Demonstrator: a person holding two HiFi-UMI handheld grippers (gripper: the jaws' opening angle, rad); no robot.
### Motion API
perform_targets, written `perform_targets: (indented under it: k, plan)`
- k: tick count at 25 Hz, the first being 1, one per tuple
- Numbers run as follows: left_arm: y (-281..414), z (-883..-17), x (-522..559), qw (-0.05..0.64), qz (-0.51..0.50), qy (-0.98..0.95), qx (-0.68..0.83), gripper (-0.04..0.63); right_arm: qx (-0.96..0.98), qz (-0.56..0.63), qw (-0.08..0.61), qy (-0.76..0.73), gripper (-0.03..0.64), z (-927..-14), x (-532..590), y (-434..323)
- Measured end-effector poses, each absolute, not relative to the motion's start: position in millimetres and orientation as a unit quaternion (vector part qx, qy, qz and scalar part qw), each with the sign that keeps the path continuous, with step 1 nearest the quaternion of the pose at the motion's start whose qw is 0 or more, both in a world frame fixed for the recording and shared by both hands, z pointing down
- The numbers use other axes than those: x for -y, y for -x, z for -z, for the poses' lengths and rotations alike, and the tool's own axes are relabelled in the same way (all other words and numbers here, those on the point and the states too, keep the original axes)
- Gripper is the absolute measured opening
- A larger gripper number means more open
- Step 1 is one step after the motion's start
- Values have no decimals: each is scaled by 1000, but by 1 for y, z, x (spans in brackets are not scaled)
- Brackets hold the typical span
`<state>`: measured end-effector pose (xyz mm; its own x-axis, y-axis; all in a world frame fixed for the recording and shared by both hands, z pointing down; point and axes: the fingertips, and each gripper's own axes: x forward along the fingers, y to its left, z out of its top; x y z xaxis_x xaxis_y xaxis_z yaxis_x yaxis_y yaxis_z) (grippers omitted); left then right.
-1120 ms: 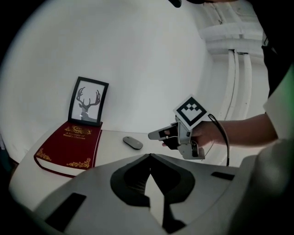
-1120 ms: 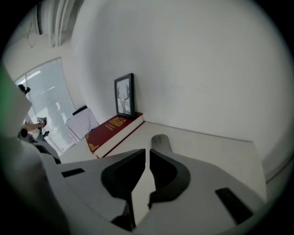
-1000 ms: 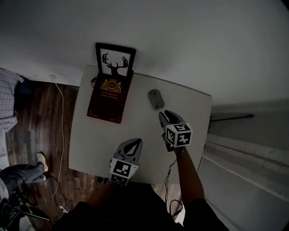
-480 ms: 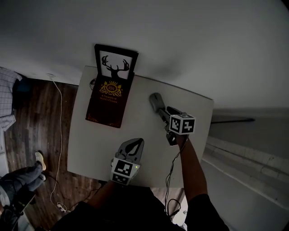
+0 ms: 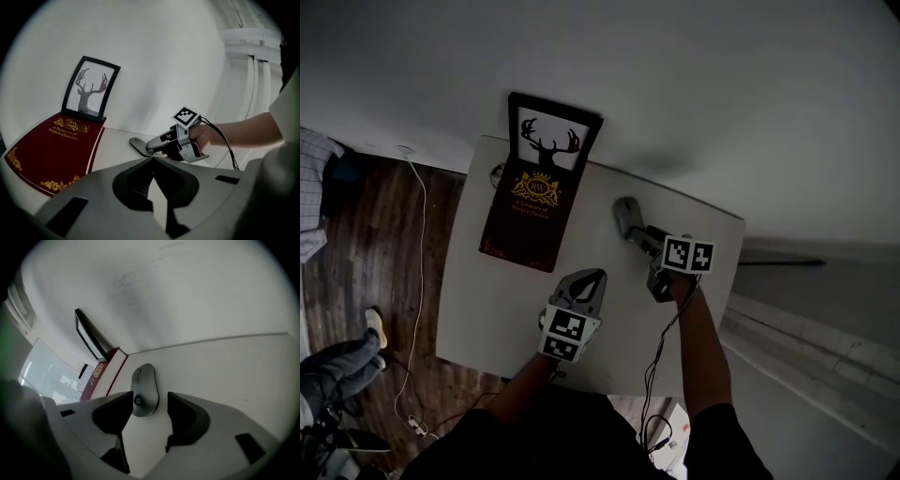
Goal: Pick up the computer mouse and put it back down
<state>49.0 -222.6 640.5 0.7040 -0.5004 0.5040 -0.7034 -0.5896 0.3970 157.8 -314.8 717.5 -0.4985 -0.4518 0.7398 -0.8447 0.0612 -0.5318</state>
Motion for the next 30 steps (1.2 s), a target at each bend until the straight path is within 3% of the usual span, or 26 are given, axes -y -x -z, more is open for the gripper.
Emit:
perform_targets:
  k: [11, 16, 21, 27, 30]
  plan:
    - [-53, -651, 226, 310, -174, -873, 333, 2, 702, -505, 198, -461, 233, -719, 321, -149]
    - [-51, -649, 228, 288, -186, -880, 329, 2, 719, -472, 213, -463, 199, -716, 319, -146]
    - [-40, -649, 242, 235, -223, -891, 318, 2, 753, -405, 275, -441, 193, -711, 309, -138]
    - [-38, -640, 253, 154, -272, -903, 295, 2, 796, -240, 390, -395, 193, -705, 286, -125]
    - [-41, -647, 254, 110, -328, -900, 266, 2, 815, -174, 409, -372, 193, -703, 267, -120]
